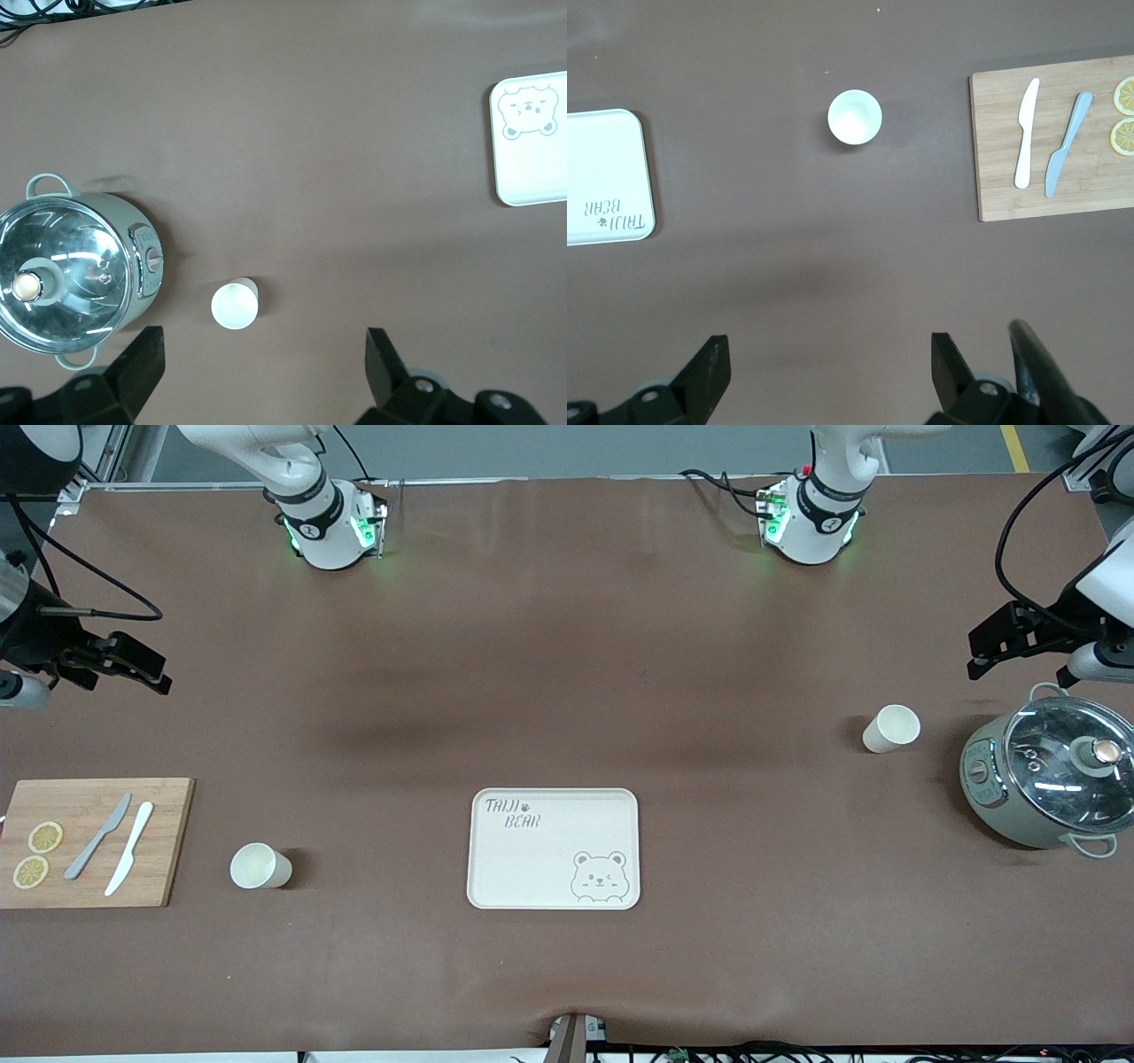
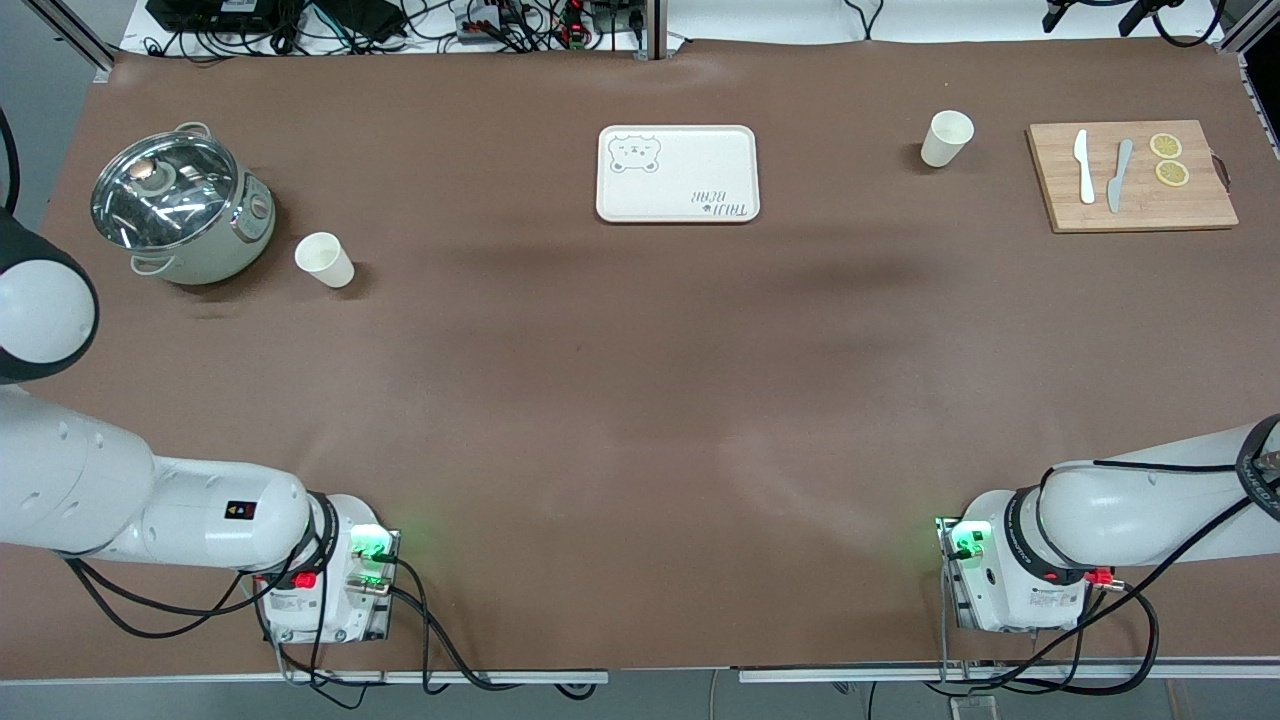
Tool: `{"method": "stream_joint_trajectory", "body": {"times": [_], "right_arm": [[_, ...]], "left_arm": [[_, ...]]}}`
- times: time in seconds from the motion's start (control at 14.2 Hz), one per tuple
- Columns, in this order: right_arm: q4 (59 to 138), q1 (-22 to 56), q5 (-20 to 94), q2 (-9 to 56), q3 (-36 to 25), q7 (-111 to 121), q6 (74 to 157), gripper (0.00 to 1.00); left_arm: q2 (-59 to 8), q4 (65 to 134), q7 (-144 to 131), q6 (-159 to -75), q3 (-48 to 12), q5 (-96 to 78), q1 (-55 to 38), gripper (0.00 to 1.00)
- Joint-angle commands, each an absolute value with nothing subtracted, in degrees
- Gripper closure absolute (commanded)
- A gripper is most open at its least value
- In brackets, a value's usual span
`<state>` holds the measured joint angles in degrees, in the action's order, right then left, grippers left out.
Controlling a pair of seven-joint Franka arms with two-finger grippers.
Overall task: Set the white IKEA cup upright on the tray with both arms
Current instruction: 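Reach the right gripper to one cup while the left gripper reaches the other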
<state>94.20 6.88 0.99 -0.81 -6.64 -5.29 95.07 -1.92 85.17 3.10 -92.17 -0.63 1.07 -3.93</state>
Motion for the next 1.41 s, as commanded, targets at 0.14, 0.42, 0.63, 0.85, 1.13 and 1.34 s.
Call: {"method": "stream_joint_trajectory", "body": {"times": [0.14, 0.42, 0.63, 0.85, 1.13, 1.34], "right_arm": [[94.9, 6.2, 1.1, -1.5, -6.4, -5.6, 95.2, 0.00], [94.6, 6.8, 1.1, -0.7, -6.3, -5.6, 96.8, 0.00], [94.2, 7.4, 1.1, 2.3, -6.2, -5.7, 100.9, 0.00], [93.7, 8.1, 1.2, 7.6, -6.1, -5.8, 105.8, 0.00], [92.6, 8.7, 1.1, 15.8, -6.1, -5.7, 113.0, 0.00], [92.3, 8.5, 1.1, 22.6, -6.1, -4.6, 119.2, 0.00]], "left_arm": [[-1.4, 85.3, 3.7, -92.1, -0.7, -0.1, -3.6, 0.00], [-1.0, 92.1, 4.3, -96.9, -0.9, 0.8, -3.9, 0.00], [2.8, 105.7, 7.7, -108.0, -1.0, 0.3, -2.5, 0.00], [4.3, 115.4, 15.3, -116.0, -1.1, -0.2, 2.6, 0.00], [2.4, 124.6, 26.5, -126.8, -1.0, -1.8, 9.7, 0.00], [0.4, 128.7, 27.3, -133.2, -0.9, -1.8, 10.8, 0.00]]}}
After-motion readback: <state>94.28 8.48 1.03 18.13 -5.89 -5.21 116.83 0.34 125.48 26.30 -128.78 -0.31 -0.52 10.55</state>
